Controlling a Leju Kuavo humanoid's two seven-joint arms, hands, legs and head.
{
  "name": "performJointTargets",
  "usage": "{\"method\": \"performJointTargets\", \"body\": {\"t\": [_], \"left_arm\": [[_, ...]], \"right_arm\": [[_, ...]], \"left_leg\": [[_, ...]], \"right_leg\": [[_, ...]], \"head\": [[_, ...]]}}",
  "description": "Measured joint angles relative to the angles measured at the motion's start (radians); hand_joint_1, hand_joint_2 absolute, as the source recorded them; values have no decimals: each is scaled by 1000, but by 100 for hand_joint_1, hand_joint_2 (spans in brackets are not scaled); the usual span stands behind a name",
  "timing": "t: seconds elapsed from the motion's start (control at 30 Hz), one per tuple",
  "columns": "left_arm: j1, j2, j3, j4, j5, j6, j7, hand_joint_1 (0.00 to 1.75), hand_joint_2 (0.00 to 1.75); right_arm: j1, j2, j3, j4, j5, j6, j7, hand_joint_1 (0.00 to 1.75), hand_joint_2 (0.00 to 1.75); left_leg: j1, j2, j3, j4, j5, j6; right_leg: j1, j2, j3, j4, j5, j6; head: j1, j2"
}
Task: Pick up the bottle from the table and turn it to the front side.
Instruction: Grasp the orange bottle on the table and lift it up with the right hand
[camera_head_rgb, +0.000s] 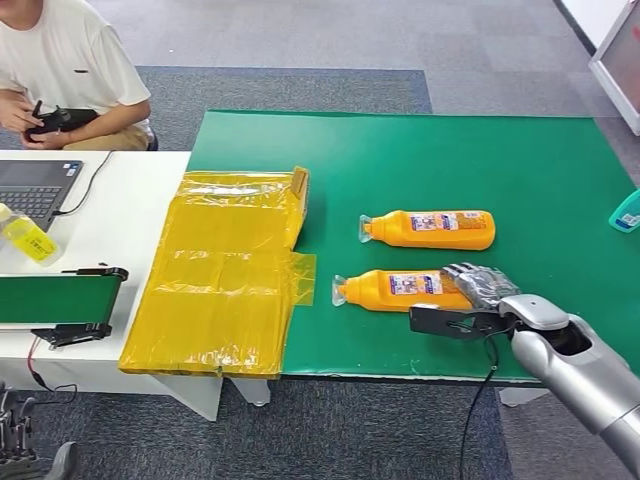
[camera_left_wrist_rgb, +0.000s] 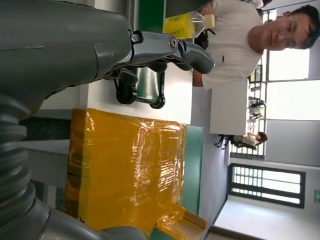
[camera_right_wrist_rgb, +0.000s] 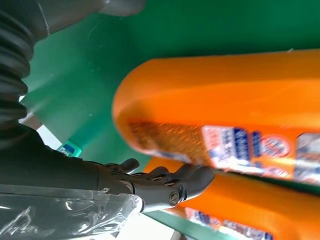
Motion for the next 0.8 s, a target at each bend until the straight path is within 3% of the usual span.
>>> {"method": "performJointTargets", "body": {"t": [0.57,0.8], "left_arm": [[-34,0,5,16,-20,-72,17,0,175],[-43,0,8,23,-23,-82,23,0,175]], "right_arm": [[-25,151,9,235,113,-117,-17,0,175],[-44,187,0,293,123,-134,-20,0,175]], "left_leg": [[0,0,0,0,0,0],[0,0,1,0,0,0]], "right_leg": [[0,0,1,0,0,0],[0,0,1,0,0,0]], "head": [[0,0],[0,0]]}}
